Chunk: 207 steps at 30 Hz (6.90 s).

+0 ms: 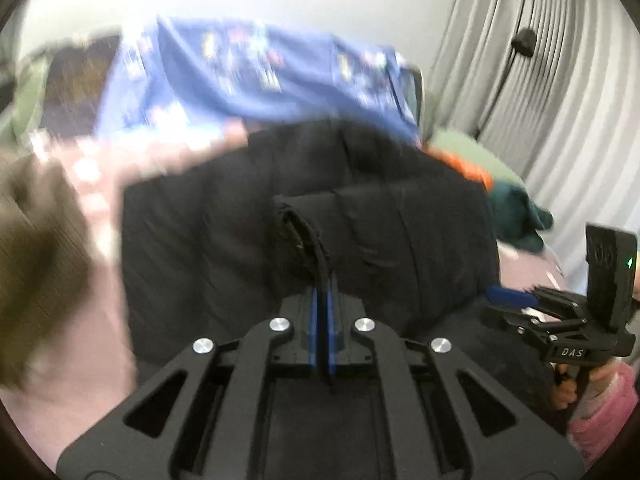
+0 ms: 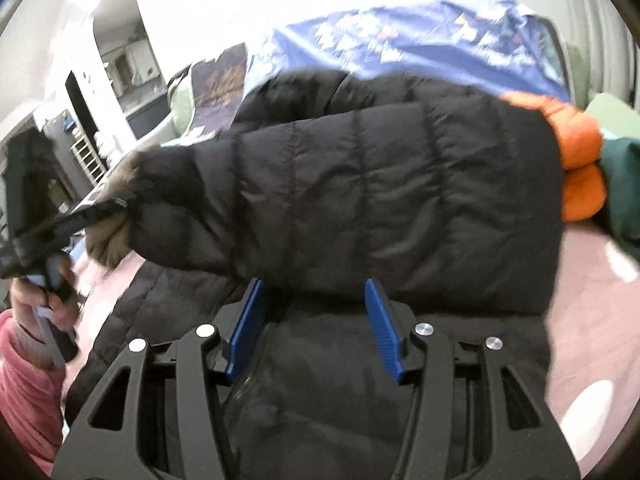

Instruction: Fold large clothes

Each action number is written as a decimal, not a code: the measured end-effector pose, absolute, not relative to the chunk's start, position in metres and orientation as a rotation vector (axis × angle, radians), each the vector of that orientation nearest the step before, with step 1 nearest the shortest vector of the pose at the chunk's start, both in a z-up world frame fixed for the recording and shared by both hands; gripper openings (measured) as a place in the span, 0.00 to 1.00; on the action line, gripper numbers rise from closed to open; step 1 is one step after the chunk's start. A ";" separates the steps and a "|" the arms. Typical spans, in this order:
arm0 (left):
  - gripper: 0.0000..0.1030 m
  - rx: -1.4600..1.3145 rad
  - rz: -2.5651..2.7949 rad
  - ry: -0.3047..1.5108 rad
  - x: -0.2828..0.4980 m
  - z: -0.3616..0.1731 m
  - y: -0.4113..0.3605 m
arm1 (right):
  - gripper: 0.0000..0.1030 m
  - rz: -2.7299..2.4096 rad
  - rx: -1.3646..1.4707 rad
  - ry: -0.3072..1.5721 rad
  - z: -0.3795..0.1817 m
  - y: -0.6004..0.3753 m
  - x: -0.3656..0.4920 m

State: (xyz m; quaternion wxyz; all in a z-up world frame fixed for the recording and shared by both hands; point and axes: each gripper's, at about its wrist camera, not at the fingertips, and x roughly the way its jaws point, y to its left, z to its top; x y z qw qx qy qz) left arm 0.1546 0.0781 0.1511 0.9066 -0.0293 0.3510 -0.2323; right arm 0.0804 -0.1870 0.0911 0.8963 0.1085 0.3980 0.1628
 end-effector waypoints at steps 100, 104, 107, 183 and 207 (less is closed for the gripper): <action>0.06 -0.048 -0.509 0.525 -0.151 0.237 0.169 | 0.02 0.327 0.533 0.440 0.188 -0.314 -0.195; 0.07 -0.065 -0.499 0.482 -0.165 0.251 0.177 | 0.02 0.294 0.486 0.392 0.205 -0.313 -0.213; 0.08 -0.047 -0.484 0.493 -0.159 0.246 0.174 | 0.02 0.261 0.458 0.414 0.200 -0.310 -0.202; 0.22 -0.009 -0.612 0.672 0.042 0.146 0.091 | 0.27 0.211 0.014 0.762 0.086 -0.179 0.021; 0.59 -0.019 -0.277 0.876 0.191 0.043 0.082 | 0.24 -0.164 0.182 0.949 0.004 -0.235 0.118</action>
